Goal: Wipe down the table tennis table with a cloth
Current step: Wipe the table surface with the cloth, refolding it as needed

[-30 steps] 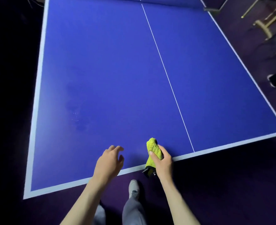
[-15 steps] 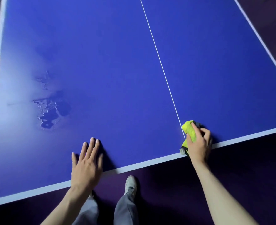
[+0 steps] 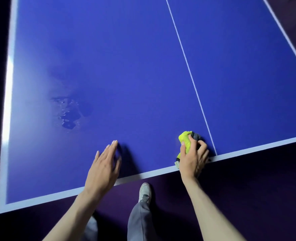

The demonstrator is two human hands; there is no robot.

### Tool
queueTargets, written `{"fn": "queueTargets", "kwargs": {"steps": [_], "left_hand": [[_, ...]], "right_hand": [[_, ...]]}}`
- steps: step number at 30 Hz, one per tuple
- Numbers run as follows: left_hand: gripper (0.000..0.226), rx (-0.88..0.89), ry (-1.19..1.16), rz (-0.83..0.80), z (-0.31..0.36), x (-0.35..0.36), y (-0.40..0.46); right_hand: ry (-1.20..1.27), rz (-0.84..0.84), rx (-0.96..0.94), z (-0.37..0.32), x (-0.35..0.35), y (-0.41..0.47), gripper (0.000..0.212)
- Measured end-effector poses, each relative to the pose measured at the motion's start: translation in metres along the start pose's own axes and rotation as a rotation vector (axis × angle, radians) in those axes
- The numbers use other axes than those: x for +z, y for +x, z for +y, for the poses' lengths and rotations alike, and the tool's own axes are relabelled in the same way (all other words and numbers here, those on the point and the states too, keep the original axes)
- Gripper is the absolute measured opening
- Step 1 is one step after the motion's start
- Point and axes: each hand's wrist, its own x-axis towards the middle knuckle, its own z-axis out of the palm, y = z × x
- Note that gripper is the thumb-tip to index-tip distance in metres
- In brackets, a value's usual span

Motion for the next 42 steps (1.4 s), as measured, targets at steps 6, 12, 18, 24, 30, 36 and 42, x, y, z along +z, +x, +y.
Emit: {"fn": "queueTargets", "kwargs": {"steps": [6,12,18,24,30,36,42], "left_hand": [[0.043,-0.096,-0.15,0.239,-0.071,-0.071,-0.04],[0.041,-0.201,-0.152,0.294,-0.178,-0.121,-0.079],[0.033,-0.345,-0.274,0.387,-0.236,-0.153,-0.118],[0.03,-0.427,-0.306,0.445,-0.274,-0.164,-0.142],[0.03,-0.459,-0.313,0.479,-0.288,-0.168,-0.153],[0.029,-0.428,-0.308,0.48,-0.277,-0.164,-0.146],[0.03,-0.388,-0.273,0.465,-0.257,-0.165,-0.122]], "right_hand": [[0.03,-0.019,-0.072,-0.108,0.017,-0.087,0.036],[0.087,-0.093,-0.15,-0.223,0.036,-0.193,0.037],[0.122,-0.166,-0.262,-0.314,0.047,-0.286,0.039],[0.206,-0.224,-0.294,-0.395,0.054,-0.377,0.039],[0.234,-0.191,-0.216,-0.426,0.063,-0.394,0.046],[0.262,-0.198,-0.241,-0.456,0.077,-0.357,0.04],[0.237,-0.148,-0.333,-0.453,0.091,-0.314,0.036]]}}
